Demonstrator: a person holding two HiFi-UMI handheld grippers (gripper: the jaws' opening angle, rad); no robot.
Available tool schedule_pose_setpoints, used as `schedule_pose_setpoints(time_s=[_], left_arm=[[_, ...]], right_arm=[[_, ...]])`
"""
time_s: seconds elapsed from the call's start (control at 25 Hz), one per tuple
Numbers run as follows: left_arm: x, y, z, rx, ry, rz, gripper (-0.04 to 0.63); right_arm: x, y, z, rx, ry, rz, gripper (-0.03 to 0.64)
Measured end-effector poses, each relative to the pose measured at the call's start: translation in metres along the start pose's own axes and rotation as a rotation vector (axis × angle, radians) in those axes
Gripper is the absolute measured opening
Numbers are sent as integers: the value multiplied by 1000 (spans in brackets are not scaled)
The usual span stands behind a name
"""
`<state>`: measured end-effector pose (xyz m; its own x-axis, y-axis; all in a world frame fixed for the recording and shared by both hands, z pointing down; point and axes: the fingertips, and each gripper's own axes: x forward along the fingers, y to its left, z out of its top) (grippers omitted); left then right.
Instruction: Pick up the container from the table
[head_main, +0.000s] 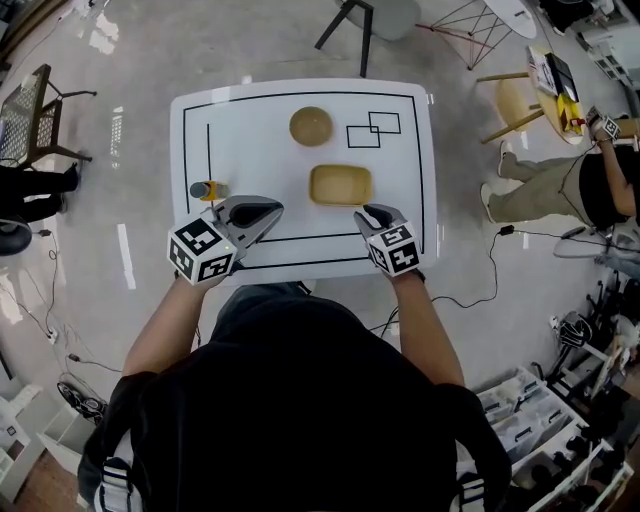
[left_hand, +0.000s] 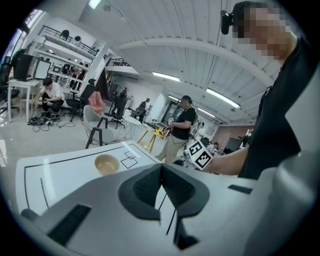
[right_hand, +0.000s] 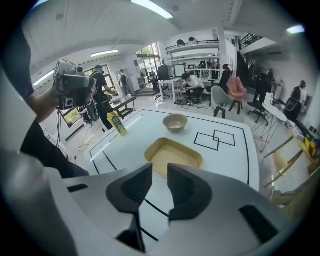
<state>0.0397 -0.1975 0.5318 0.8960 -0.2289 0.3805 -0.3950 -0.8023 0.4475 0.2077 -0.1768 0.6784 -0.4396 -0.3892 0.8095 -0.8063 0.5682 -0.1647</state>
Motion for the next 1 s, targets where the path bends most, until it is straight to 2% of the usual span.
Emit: schedule_pose_setpoints(time_s=[0.44,1.0], left_arm=[[7,19,-14,-50,9,7,9],[19,32,-35,-105,26,-17,9]], right_arm=[[36,1,-13,-144,108,-3,110],[77,6,-29,-451,267,-43,118]])
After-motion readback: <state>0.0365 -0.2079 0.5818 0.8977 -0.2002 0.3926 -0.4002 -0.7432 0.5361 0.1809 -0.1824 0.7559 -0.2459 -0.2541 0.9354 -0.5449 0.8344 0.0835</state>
